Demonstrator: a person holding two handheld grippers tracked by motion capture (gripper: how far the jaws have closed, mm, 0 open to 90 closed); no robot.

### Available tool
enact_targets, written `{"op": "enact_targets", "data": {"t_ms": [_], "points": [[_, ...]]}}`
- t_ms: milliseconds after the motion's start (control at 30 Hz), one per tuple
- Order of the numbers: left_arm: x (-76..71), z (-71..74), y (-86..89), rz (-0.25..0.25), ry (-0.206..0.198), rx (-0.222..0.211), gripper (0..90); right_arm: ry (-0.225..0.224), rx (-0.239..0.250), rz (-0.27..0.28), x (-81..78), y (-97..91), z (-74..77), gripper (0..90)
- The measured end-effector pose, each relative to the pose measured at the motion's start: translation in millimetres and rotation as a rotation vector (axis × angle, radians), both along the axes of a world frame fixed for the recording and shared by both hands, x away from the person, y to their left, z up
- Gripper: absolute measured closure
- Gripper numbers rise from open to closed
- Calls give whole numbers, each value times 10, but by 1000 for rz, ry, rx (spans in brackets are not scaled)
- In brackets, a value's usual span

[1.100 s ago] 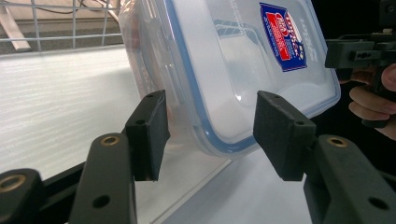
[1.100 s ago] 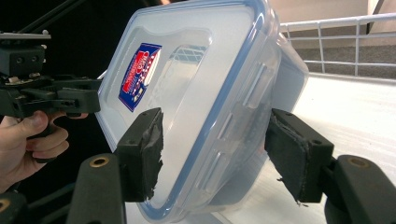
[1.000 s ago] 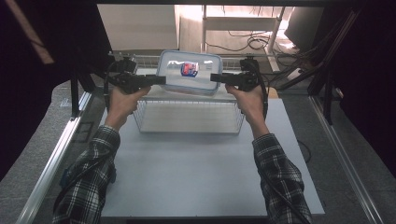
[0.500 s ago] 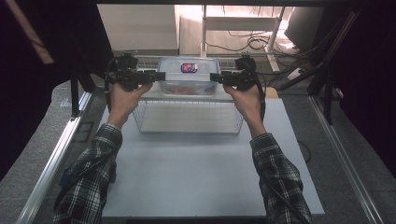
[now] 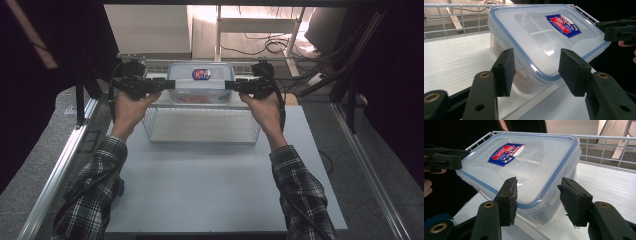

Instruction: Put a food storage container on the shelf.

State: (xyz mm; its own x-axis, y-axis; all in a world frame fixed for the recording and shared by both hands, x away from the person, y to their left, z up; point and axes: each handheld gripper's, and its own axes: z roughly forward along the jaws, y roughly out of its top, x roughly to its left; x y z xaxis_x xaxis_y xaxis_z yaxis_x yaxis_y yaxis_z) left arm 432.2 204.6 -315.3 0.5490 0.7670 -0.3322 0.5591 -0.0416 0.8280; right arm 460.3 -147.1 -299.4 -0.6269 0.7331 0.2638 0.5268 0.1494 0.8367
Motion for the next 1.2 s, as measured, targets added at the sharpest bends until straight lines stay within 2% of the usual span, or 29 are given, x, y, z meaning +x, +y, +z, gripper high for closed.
{"op": "enact_targets", "data": {"t_ms": [167,267,433,500,600,733,900,1033,1133,1200], "points": [[17,-8,-14,3,-10,0,445,4,2,-10,-2,8,4,480],[-3,25,-34,10,-30,44,437,0,-1,-12,-8,10,5,465],[-124,78,-89,-7,-72,113,347,-58,-43,-5,-82,-1,24,349],[-194,75,-110,-24,-88,127,307,-78,-51,6,-138,-15,35,310],[-307,29,-135,-60,-100,100,249,-92,-56,35,-235,-36,31,248],[-483,-70,-172,-96,-110,108,216,-127,-95,67,-402,-44,-21,163],[-723,-214,-189,-126,-122,96,164,-169,-120,99,-628,-58,-114,113],[-930,-318,-192,-141,-149,91,122,-185,-124,132,-787,-89,-196,90],[-1063,-414,-192,-145,-148,83,96,-201,-141,149,-920,-126,-253,76],[-1137,-493,-198,-146,-138,93,85,-208,-152,156,-1004,-155,-296,67]]}}
